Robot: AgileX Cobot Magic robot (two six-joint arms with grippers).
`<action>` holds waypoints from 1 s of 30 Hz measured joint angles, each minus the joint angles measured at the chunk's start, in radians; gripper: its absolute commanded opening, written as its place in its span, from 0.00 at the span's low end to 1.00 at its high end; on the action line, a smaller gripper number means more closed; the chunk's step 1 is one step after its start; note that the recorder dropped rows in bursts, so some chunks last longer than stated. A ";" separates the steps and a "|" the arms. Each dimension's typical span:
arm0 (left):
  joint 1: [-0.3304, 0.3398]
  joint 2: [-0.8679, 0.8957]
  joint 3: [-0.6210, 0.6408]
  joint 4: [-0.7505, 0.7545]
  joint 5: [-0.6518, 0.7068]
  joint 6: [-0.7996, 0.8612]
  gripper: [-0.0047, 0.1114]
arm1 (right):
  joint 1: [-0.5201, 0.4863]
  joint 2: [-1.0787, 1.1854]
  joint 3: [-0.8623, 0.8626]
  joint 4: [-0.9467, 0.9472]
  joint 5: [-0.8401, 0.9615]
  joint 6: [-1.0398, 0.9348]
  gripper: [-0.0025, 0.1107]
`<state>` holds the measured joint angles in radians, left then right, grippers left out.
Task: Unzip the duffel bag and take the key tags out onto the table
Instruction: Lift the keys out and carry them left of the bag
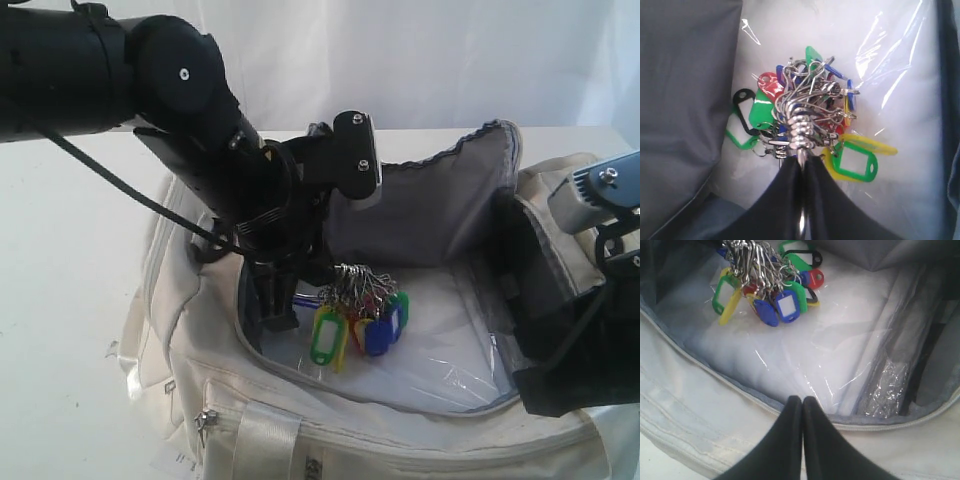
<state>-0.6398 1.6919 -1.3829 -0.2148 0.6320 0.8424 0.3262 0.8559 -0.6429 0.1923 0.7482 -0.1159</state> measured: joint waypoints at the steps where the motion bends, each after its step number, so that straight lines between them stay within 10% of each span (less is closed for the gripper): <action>1: 0.000 -0.016 0.000 0.000 -0.015 -0.007 0.04 | 0.000 0.000 0.000 0.000 0.000 0.000 0.02; 18: 0.000 -0.385 0.000 0.215 -0.007 -0.228 0.04 | 0.000 0.000 0.000 -0.022 -0.027 0.000 0.02; 30: 0.000 -0.612 -0.002 0.679 0.257 -0.600 0.04 | 0.000 0.000 0.000 -0.036 -0.035 0.000 0.02</action>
<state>-0.6398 1.0797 -1.3846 0.4642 0.8895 0.2427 0.3262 0.8559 -0.6429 0.1558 0.7133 -0.1159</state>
